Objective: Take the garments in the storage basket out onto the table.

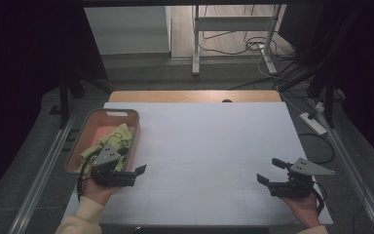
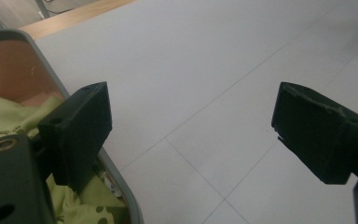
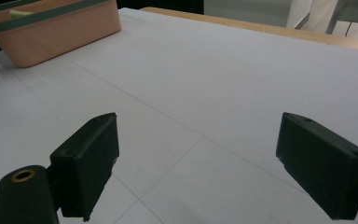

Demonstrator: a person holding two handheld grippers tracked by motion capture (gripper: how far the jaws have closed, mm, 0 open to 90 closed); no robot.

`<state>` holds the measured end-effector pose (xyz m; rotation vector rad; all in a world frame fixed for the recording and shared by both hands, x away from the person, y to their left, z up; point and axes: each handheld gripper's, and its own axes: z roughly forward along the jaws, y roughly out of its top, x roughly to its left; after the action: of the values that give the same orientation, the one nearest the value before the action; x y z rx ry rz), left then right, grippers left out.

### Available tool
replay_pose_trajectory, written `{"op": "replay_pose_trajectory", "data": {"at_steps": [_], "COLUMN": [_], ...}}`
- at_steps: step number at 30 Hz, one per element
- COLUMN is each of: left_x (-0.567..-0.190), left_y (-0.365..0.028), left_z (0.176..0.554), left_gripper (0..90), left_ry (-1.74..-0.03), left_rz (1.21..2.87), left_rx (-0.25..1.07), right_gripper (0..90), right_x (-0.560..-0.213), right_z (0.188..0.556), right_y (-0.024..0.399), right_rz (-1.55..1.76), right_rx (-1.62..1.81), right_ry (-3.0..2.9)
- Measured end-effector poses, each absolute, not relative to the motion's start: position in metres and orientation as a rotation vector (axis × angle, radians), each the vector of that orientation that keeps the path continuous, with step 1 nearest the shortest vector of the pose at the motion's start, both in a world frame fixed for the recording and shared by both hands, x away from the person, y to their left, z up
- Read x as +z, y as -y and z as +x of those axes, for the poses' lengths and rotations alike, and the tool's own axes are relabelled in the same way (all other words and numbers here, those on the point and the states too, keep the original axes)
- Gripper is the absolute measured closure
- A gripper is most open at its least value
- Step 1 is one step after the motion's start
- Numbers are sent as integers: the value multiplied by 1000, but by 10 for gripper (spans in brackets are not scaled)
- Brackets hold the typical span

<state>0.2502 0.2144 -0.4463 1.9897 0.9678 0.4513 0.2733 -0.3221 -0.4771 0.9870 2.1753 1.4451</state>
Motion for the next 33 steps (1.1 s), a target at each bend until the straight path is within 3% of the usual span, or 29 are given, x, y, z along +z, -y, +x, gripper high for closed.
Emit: {"op": "replay_pose_trajectory", "data": {"at_steps": [33], "left_x": [-415], "left_y": [-238], "left_z": [275], "left_gripper": [141], "left_ry": [-1011], "left_rz": [1999], "left_rx": [452], "right_gripper": [136], "right_x": [-479], "right_z": [274], "right_y": [320], "right_rz": [985], "right_rx": [1413], "right_ry": [-2189]}}
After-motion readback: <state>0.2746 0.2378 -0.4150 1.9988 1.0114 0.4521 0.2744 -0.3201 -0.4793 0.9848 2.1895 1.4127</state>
